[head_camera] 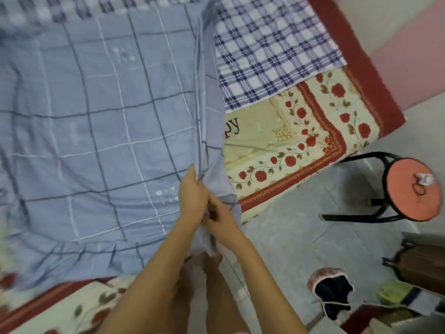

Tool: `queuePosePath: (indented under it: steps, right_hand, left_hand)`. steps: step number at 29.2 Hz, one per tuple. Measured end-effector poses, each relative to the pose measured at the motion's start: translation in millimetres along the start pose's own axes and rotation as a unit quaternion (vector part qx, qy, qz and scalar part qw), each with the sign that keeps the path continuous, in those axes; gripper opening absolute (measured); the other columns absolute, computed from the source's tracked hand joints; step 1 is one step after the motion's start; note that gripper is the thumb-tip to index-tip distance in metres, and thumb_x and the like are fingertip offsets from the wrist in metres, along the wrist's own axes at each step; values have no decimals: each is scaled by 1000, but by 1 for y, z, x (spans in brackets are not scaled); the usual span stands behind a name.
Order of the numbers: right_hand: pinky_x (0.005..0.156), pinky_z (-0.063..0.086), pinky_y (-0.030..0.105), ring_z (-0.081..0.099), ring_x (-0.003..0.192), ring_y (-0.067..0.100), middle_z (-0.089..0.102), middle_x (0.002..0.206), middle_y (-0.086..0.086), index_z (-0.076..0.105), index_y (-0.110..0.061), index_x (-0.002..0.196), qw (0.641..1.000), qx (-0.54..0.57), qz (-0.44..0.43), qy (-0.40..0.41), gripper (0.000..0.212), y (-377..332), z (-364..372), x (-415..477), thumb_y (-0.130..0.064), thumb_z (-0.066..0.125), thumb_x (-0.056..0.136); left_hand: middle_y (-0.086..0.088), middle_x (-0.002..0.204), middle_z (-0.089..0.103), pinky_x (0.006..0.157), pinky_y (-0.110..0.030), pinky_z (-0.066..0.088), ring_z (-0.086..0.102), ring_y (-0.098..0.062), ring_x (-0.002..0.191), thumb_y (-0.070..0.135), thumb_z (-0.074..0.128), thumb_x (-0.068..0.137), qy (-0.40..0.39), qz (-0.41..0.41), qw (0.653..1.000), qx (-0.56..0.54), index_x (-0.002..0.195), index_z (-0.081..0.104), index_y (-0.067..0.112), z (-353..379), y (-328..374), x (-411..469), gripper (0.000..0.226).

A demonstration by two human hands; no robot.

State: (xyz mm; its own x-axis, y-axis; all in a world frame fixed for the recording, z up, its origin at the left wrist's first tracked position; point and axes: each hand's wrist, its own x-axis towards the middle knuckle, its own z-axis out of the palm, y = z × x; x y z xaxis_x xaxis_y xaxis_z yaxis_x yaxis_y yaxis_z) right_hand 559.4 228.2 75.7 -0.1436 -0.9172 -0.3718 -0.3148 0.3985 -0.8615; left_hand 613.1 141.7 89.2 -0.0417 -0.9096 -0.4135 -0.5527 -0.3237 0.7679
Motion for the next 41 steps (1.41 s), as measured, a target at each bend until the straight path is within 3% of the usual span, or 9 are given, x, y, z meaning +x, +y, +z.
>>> queuePosePath:
  steps: [6,9,12,16,23,29,32,38,41]
  right_hand:
    - [67,41,13,52,69,-5,54,69,-19,53,-25,74,990,77,-90,82,17,-131,49,-23,-13,42,81]
    - [84,47,19,55,104,10,56,110,-17,48,-34,111,975,85,-120,167,45,-168,45,-2,-5,51,75]
    - [110,27,25,19,140,20,13,151,0,19,-34,146,966,-116,-224,50,86,-218,81,12,-1,61,79]
    - [104,33,38,27,135,28,19,154,2,53,-29,128,964,-158,-203,66,44,-281,119,35,-12,59,88]
    - [84,38,38,57,100,38,65,95,17,62,-16,85,951,-285,-116,-29,15,-314,164,44,-21,50,92]
    - [72,46,39,59,97,38,62,108,24,57,-1,120,972,-223,-65,-29,28,-341,152,52,-14,43,99]
    - [57,41,34,57,78,33,60,84,16,57,-7,104,962,-153,-224,-25,18,-429,140,36,-2,43,93]
    - [53,38,29,47,58,18,58,70,4,53,-22,76,885,-112,-446,-74,28,-552,115,-48,5,47,74]
    - [48,40,26,50,55,15,63,70,3,57,-16,84,855,-107,-496,-108,24,-561,102,-80,3,49,72]
  left_hand:
    - [-21,112,62,87,-32,40,57,-34,104,9,32,73,12,161,983,85,119,60,4,-174,16,-48,54]
    - [-22,108,63,85,-31,39,58,-34,102,8,31,68,35,182,979,82,117,63,2,-238,38,-69,59]
    - [-17,101,65,81,-35,44,58,-27,94,22,29,74,33,240,967,82,110,67,5,-320,49,-123,55]
    - [-8,81,60,65,-29,41,51,-11,72,10,36,77,29,267,954,130,94,66,0,-407,60,-183,35]
    - [20,84,70,74,-16,49,62,2,82,-6,32,72,336,290,895,-35,87,69,25,-527,106,-278,51]
    - [9,80,63,67,-15,45,55,7,68,-5,31,85,566,211,782,-155,83,68,22,-565,107,-290,46]
    - [-1,83,62,68,-20,42,59,-4,77,20,45,80,544,117,828,-75,101,67,22,-580,91,-267,31]
    - [3,126,34,94,-25,38,44,-8,107,55,79,63,328,85,939,55,140,38,36,-513,99,-219,89]
    - [-2,116,45,78,-30,43,51,-16,97,42,78,65,334,142,929,71,117,57,35,-492,112,-202,57]
